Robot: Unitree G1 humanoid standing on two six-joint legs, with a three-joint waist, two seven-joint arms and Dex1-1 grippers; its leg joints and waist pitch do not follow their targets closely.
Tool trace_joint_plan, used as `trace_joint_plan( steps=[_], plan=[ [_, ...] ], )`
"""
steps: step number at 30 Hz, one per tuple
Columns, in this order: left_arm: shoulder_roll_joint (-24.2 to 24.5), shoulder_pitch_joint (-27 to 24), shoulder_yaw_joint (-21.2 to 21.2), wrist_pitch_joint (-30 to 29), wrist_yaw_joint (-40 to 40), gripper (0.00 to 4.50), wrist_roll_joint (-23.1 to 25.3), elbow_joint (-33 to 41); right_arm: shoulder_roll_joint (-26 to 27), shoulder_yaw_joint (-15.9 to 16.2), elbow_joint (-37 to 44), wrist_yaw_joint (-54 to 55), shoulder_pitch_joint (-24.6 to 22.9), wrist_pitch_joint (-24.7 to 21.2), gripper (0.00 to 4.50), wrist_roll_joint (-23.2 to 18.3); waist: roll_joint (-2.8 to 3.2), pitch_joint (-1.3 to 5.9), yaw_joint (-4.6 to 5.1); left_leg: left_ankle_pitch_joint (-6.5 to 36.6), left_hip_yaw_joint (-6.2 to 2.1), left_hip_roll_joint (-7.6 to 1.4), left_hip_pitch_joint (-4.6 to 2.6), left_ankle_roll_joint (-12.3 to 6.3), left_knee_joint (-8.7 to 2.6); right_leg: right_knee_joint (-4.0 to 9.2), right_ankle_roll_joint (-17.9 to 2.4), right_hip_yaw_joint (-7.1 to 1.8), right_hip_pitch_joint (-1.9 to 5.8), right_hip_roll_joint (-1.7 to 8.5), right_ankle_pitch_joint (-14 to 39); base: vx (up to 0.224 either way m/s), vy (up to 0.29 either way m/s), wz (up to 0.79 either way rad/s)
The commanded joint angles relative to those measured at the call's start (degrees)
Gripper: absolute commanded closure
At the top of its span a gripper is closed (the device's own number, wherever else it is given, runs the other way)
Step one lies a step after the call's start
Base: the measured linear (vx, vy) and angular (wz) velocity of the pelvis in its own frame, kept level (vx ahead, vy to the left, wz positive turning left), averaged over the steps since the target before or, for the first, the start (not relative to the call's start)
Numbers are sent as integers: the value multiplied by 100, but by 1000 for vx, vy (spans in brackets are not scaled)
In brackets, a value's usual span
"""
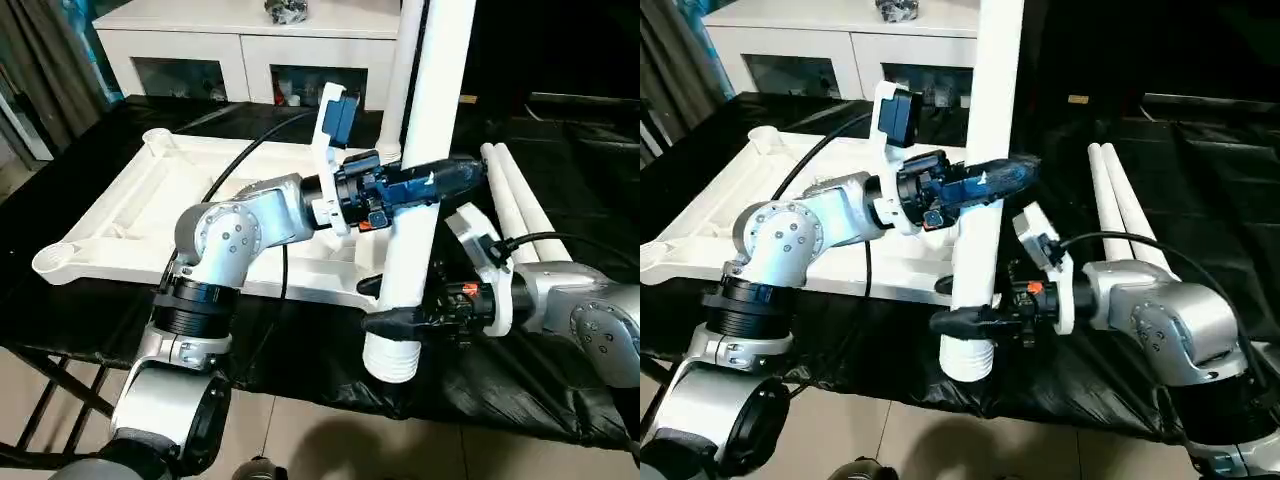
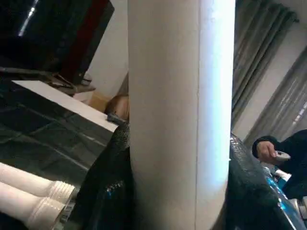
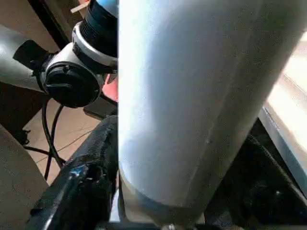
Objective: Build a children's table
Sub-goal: Pick table leg
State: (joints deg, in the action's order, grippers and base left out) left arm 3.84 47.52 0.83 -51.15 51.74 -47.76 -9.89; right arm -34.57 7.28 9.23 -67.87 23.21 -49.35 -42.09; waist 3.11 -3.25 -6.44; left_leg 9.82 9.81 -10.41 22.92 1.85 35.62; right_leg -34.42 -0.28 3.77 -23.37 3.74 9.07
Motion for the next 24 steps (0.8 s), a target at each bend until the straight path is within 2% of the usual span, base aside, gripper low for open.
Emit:
trace_joint_plan(
  steps=[1, 5, 6, 14, 15, 17, 20, 21, 22, 23, 24],
  plan=[
    [3, 121, 6, 31, 8, 271, -2, 20, -58, 40, -20, -28, 51, 48, 181, 51, -137, 447, -7, 875, -75, -219, -123, -238, -375, 446, -955, -213, 314, 412, 1946, 0, 0, 0],
    [13, 100, 26, 41, 60, 271, -9, 76, -34, 45, -61, -29, 75, 61, 191, 66, -143, 447, -6, 866, -72, -219, -123, -258, -373, 442, -969, -215, 312, 409, 1898, 0, 0, 0],
    [12, 101, 27, 45, 58, 271, -4, 72, -26, 49, -73, -18, 80, 70, 218, 79, -140, 449, -7, 861, -74, -222, -125, -256, -374, 439, -974, -215, 312, 410, 1893, 0, 0, 0],
    [-39, 98, -18, 93, -44, 271, 48, 77, 111, -26, -115, 227, 43, 196, 258, 184, -128, 447, 3, 896, -75, -219, -122, -236, -376, 443, -987, -211, 310, 409, 1893, 0, 0, 0],
    [-43, 98, -21, 101, -53, 236, 53, 78, 119, -35, -115, 239, 40, 204, 258, 184, -130, 449, 2, 898, -73, -217, -122, -235, -376, 444, -984, -211, 311, 408, 1896, 0, 0, 0],
    [-105, 138, -70, 106, -151, 201, 46, 16, 155, -69, -129, 282, 40, 160, 260, 141, -110, 447, -1, 905, -77, -222, -128, -223, -377, 442, -988, -215, 312, 411, 1883, 0, 0, 0],
    [-151, 143, -112, 268, -208, 193, 94, 16, 249, -152, -143, 307, 25, 218, 261, 82, -120, 449, 3, 928, -76, -219, -128, -213, -379, 450, -1000, -210, 312, 412, 1884, 0, 0, 0],
    [-231, 134, -182, 514, -285, 181, 153, 13, 372, -272, -155, 402, 6, 276, 261, 9, -122, 450, 1, 931, -74, -216, -114, -224, -375, 458, -991, -210, 318, 418, 1871, 0, 0, 0],
    [-231, 134, -182, 514, -285, 168, 153, 13, 372, -272, -155, 402, 6, 276, 261, 9, -125, 451, 3, 927, -75, -217, -113, -230, -378, 458, -987, -208, 318, 417, 1865, 0, 0, 0],
    [-467, 138, -440, 1043, -535, 160, 185, 7, 554, -454, -187, 639, -12, 321, 261, -79, -117, 456, -3, 906, -78, -220, -118, -236, -377, 447, -992, -207, 316, 411, 1810, 0, 0, 0],
    [-489, 147, -474, 1072, -586, 158, 181, -2, 571, -466, -190, 662, -14, 331, 261, -78, -128, 448, 7, 910, -72, -227, -113, -251, -381, 470, -1012, -208, 319, 416, 1800, 0, 0, 0]
  ],
)
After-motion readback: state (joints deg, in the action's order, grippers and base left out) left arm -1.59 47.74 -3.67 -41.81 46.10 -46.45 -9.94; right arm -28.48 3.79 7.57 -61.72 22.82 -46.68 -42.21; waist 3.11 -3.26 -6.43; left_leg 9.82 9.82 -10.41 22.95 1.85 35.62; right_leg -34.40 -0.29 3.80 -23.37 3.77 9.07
